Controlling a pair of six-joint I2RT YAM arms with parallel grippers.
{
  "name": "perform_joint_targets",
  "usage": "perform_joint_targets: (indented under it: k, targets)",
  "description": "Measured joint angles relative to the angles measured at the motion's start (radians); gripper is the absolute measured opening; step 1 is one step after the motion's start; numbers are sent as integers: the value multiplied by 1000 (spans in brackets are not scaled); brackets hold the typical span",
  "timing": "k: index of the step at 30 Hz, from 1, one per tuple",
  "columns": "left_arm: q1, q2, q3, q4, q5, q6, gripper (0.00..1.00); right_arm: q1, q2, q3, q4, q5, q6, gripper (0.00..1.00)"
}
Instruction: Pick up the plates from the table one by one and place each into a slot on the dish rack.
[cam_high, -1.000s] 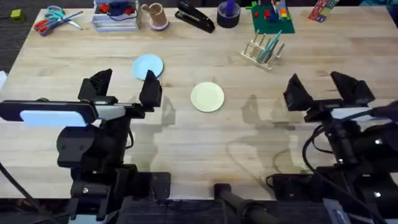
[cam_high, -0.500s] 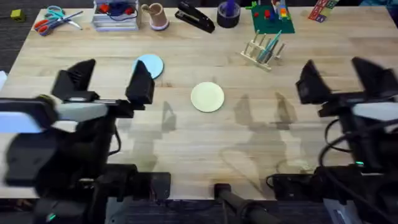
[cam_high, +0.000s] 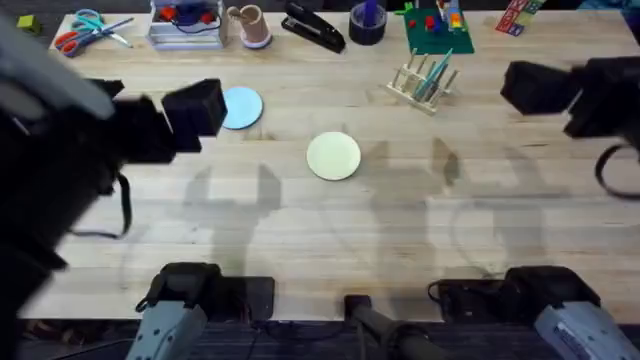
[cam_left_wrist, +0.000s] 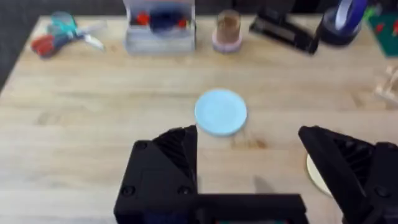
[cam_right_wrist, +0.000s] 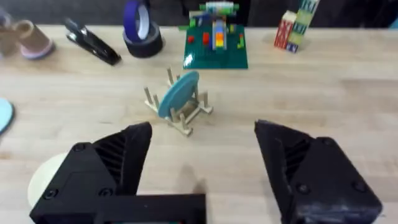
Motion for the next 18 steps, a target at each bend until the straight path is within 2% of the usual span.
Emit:
perform_joint_targets:
  k: [6, 11, 14, 18]
  targets:
    - [0, 268, 209, -189, -2, -7, 991, 0, 245, 220, -207, 0, 0, 995]
    - [0, 460, 342, -301, 17, -8, 993, 0, 424, 379, -349, 0, 0, 993]
    - [0, 556, 400, -334, 35, -10, 993, 0, 501, 439, -381, 0, 0, 993]
    - [0, 645, 439, -346, 50, -12, 993, 5, 554, 459, -382, 0, 0, 994]
